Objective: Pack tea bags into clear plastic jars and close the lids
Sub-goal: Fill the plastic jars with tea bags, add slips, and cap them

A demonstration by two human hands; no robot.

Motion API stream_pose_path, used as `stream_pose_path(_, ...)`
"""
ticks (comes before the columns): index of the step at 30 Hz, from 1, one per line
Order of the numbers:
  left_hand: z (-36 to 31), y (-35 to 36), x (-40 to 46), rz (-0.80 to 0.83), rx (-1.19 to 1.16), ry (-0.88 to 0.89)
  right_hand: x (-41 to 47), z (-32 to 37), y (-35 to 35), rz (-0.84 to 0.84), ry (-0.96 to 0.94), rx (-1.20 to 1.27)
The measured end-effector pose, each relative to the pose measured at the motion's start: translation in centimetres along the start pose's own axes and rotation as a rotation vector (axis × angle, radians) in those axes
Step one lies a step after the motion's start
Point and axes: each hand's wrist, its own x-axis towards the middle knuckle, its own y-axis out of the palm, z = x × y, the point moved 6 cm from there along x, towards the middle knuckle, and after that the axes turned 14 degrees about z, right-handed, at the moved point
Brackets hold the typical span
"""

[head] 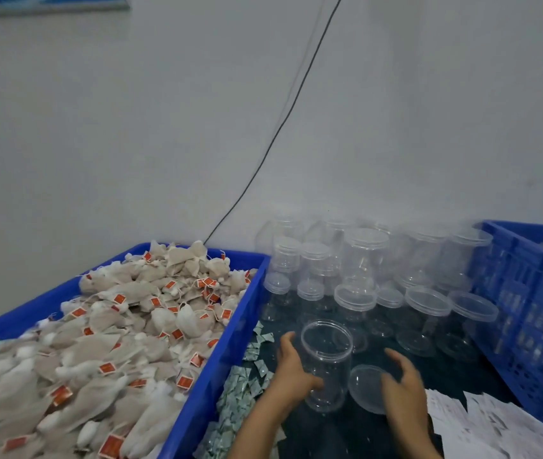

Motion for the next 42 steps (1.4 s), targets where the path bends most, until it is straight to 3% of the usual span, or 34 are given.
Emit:
stream_pose_path(5,-5.8,-4.6,-2.0,-0.210,-0.018,0.091,-2.4,8.4,1.1,-0.051,-0.452,0.056)
stream_pose_path(9,-10.6,-9.4,-2.8,-0.378,0.037,0.208,-3.0,13.8,4.3,0.092,-0.567,0.181)
stream_pose_path(14,-10.6,-16.9,-3.9,-0.438,0.378,0.047,-3.1,17.1,10.8,0.428,-0.498,0.203)
stream_pose_path(17,-6.6,-22.6,-5.8,-0.433,0.687,-0.143,-3.4,17.0,14.3,0.619,-0.452,0.081)
stream_pose_path(20,-1.5,-26.8,-7.6,-0.446,0.794,-0.341,-3.6,16.7,17.3,0.724,-0.438,-0.026)
stream_pose_path(26,3.3,-27.5,-5.6,-0.403,0.889,-0.321,-2.3,16.8,24.4,0.824,-0.383,-0.187)
stream_pose_path(33,6.1,-27.3,-2.0,-0.196,0.994,-0.445,-1.0,15.2,31.9,0.994,-0.351,-0.625)
stream_pose_path(38,6.8,-28.0,-1.3,-0.259,0.984,-0.453,0.5,13.7,34.5,1.026,-0.316,-0.873)
stream_pose_path(42,6.6,-28.8,-1.1,-0.375,0.743,-0.297,1.7,12.6,35.9,0.986,-0.306,-0.928)
